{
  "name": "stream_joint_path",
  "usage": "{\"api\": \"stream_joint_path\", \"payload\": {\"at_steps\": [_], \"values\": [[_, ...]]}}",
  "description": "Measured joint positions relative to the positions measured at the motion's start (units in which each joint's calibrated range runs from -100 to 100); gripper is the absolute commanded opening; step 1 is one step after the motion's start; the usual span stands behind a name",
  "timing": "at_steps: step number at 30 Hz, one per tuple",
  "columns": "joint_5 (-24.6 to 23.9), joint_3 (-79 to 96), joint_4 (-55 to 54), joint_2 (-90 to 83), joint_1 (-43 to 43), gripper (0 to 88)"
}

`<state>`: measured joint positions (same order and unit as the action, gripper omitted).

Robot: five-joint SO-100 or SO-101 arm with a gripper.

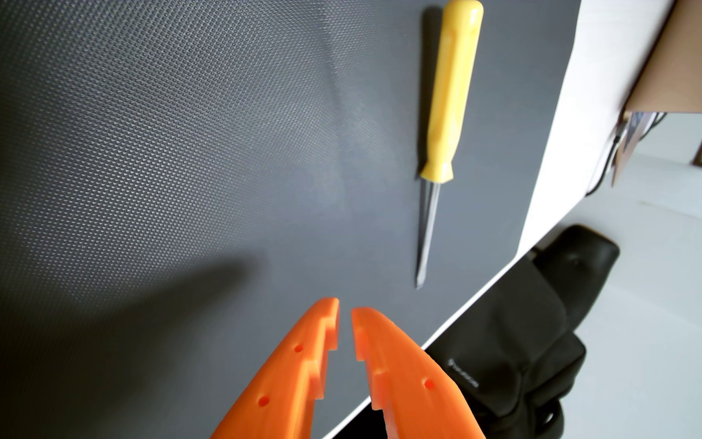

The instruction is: Grab the yellow screwdriver

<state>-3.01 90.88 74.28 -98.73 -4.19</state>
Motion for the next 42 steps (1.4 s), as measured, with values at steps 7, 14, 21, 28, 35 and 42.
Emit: {"api": "stream_joint_path", "payload": {"at_steps": [7,14,21,28,35,42], "values": [[0.00,0.00,0.00,0.00,0.00,2.2],[0.00,0.00,0.00,0.00,0.00,1.8],[0.05,-1.17,0.09,0.00,0.00,1.8],[0.05,-2.89,0.96,0.08,0.00,1.8],[0.05,-5.15,0.96,0.08,0.00,1.7],[0.05,-9.75,0.78,0.08,0.00,1.7]]}}
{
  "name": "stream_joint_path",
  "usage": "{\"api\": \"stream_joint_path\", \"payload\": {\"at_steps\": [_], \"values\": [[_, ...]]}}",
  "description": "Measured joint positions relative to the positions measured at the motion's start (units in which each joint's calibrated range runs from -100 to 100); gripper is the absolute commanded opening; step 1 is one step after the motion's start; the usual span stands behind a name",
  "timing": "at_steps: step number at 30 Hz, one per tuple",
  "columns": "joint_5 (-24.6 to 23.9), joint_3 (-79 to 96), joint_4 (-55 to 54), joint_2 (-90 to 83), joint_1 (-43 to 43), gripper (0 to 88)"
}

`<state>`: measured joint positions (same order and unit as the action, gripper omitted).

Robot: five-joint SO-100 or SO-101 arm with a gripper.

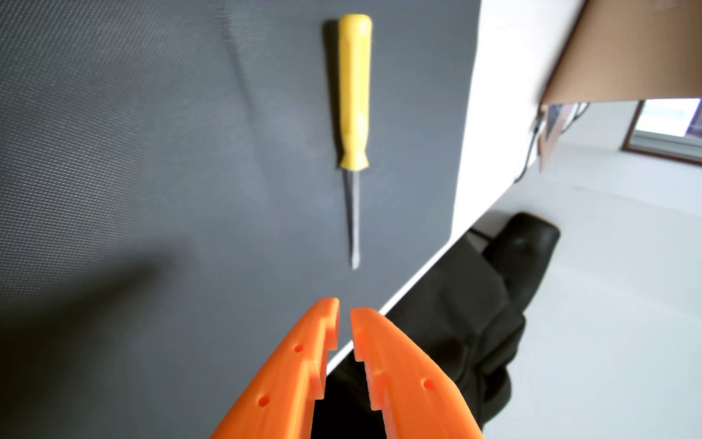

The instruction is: Grab the yellow screwdriver

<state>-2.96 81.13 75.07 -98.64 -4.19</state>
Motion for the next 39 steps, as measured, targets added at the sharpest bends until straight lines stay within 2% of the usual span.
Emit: {"api": "stream_joint_path", "payload": {"at_steps": [13,18,39], "values": [[0.00,-1.72,-6.19,4.66,0.00,1.7],[0.26,-6.41,-6.54,14.41,0.00,1.7],[7.06,-36.93,-6.97,62.48,-0.07,1.7]]}}
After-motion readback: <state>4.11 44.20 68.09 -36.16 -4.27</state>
